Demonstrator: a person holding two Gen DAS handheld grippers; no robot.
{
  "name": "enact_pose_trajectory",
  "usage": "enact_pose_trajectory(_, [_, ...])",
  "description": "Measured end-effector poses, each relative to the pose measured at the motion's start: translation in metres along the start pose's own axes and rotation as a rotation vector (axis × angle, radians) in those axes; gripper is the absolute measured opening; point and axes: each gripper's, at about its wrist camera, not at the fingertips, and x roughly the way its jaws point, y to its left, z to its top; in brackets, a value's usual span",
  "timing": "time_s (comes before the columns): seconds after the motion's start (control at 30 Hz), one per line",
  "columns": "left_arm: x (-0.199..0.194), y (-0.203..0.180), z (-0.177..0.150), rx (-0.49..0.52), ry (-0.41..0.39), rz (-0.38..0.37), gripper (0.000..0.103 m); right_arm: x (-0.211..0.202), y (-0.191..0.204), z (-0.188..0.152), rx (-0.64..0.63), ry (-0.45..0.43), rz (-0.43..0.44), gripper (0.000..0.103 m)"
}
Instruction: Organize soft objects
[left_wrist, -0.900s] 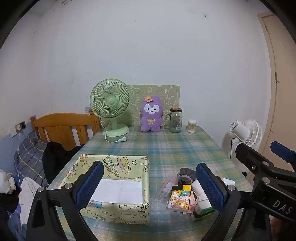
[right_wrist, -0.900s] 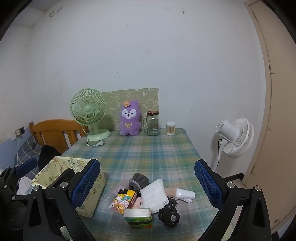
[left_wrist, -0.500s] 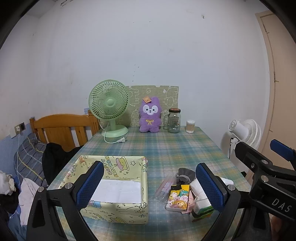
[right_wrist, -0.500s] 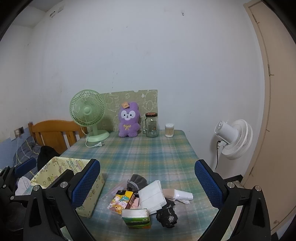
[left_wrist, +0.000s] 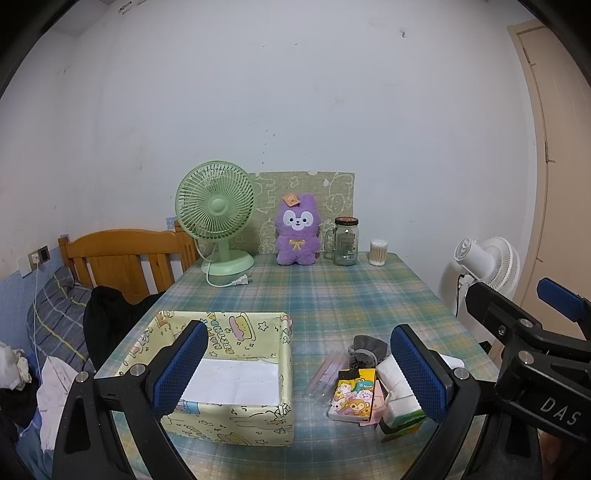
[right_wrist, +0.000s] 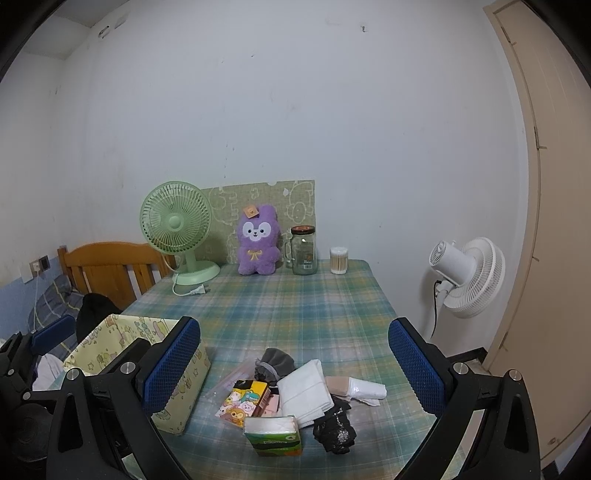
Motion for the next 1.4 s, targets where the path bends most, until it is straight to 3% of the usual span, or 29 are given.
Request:
enact_pose_trajectory(0.57, [-0.002,0.002,0.003,-0.004,0.022,-0.009,0.100,-0.001,-0.001,0.001,0.017,-0.007,0.019,0.103])
enact_pose_trajectory(0.97, [-0.001,-0.003,0.000,0.006,-0.033,-0.023,0.098,0.004,-0.003,-0.002,0.025,-0.007,0.030,0.103])
enact_pose_trajectory(1.13, [0.008,-0.007,-0.003,0.024,-0.004,-0.037,0.093,0.009,-0.005,-0.005,0.022,0.007,0.027,0.099])
enact_pose_trajectory(1.4, [0.019,-0.023,-0.013,0.031,0.024,-0.059,0.093,0.012,-0.010,-0.015,0.012,0.024,0.018,0.099])
